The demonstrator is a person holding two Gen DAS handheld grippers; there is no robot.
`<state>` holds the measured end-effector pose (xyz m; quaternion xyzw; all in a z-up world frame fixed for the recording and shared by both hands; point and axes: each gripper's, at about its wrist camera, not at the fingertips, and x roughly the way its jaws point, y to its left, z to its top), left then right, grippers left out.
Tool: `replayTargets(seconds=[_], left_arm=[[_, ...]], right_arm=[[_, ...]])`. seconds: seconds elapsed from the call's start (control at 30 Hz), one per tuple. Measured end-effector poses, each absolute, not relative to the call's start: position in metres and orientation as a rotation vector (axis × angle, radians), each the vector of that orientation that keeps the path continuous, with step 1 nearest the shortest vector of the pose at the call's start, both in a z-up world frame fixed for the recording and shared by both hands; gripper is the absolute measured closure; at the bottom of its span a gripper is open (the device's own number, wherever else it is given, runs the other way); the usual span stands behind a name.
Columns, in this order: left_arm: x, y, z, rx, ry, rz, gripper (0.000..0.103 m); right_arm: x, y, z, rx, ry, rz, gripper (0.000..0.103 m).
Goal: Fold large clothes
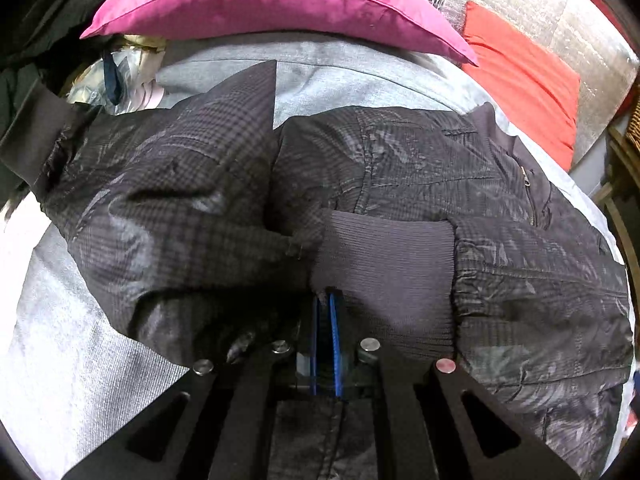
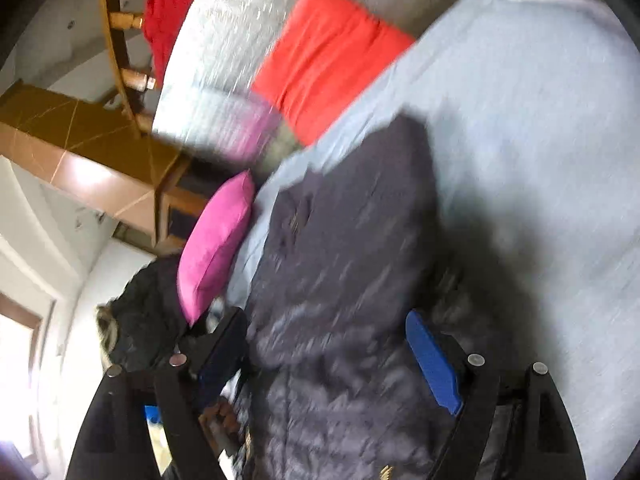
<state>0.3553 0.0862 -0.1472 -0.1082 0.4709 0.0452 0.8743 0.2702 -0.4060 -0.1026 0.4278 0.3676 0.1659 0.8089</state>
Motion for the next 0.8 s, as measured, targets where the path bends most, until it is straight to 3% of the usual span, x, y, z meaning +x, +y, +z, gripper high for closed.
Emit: replayTargets(seconds=[0.2,0.23,0.27,0.3,0.4,0.5,0.6,0.67,0.8], left_arm=[[0.358,0.078,-0.152,-0.184,0.974,0.100,0.096],[0.358,0.076,-0.153,-0.178,0.972,0.100,0.096],[0.358,0.075,-0.153,-0.170,0.970,0.098,0.096],[0.357,0.076,-0.153,-0.163,0.968,0.095,0.096],[0.358,0.075,-0.154,-0.146,0.957,0.080,0.096],[0.357,0.073,-0.155,-0.136,0.943,0.078,0.096],[0.356,0.069,-0.156,-0.104,0.939,0.088,0.096],[0.356,0.070,-0.155,-0.112,0.941,0.085,0.096],[0.357,0.070,-0.156,-0.104,0.938,0.096,0.096]], right_arm=[[0.356,-0.409,-0.120,0.767,0.924,0.217,0.019],[0.370,-0.402,-0.127,0.738,0.966,0.211,0.026],[0.377,-0.402,-0.135,0.711,0.994,0.215,0.067],[0.388,-0.394,-0.136,0.644,1.030,0.215,0.088],[0.382,-0.378,-0.115,0.465,0.957,0.181,0.090],[0.387,-0.376,-0.144,0.384,1.033,0.092,0.089],[0.382,-0.373,-0.135,0.382,0.987,0.067,0.079],[0.370,-0.373,-0.119,0.362,0.947,0.035,0.065],[0.332,-0.360,-0.070,0.375,0.799,0.099,0.064]])
